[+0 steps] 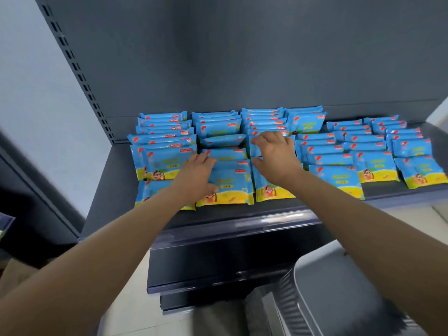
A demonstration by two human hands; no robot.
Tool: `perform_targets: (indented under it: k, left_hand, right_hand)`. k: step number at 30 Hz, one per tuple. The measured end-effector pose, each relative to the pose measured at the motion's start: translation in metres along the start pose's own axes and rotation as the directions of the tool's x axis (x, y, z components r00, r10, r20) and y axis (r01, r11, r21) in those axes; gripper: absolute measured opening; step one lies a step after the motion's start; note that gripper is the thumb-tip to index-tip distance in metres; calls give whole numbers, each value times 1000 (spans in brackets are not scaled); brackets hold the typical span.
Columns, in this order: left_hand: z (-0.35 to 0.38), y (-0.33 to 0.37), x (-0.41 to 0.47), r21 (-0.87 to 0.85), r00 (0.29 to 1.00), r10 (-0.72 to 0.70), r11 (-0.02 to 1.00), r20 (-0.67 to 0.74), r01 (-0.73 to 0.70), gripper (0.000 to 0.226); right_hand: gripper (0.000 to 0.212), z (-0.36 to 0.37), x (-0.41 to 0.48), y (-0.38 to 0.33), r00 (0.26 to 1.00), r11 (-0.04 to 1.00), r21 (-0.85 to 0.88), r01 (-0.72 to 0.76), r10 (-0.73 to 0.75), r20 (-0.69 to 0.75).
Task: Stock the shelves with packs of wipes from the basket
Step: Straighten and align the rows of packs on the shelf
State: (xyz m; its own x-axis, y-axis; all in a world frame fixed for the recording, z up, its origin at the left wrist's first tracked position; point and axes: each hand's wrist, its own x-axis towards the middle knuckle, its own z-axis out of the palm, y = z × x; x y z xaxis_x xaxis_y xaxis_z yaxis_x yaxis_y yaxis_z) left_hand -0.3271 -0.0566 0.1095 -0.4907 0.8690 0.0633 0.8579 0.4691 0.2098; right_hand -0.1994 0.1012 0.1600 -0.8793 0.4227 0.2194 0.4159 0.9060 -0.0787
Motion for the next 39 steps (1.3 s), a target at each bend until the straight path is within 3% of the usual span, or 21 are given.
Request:
perform_targets:
  k: [5, 11, 17, 22, 25, 32, 39]
  left_hand:
    - [-10, -10, -8, -77, 991, 25, 996, -128, -35, 64]
    - [-35, -27, -29, -57, 967, 38, 997, -252, -54, 61]
    - [-41, -68, -61, 26, 995, -96, 995, -22, 96, 57]
    - [-36, -94, -72, 133, 949, -285, 954, 133, 268, 65]
    - [-32, -102, -70, 102, 924, -335, 941, 182, 321, 72]
    - [-29, -115, -57, 38, 889, -325, 943, 323, 330, 79]
    - [-29, -125, -53, 76, 903, -308, 951, 301, 299, 88]
  right_hand:
    - [46, 3, 16, -15, 1000, 1000, 2, 15, -15, 18]
    - [50, 6, 36, -43, 984, 984, 22, 178, -177, -20]
    - [54, 19, 72, -77, 938, 938, 86, 337, -342, 55]
    - [59, 42, 98, -98, 896, 904, 115, 413, -425, 125]
    - [63, 55, 107, -104, 876, 895, 108, 433, -446, 183]
    - [85, 68, 116, -110, 867, 903, 89, 421, -429, 255]
    - [89, 63, 126, -125, 880, 915, -30, 403, -378, 287]
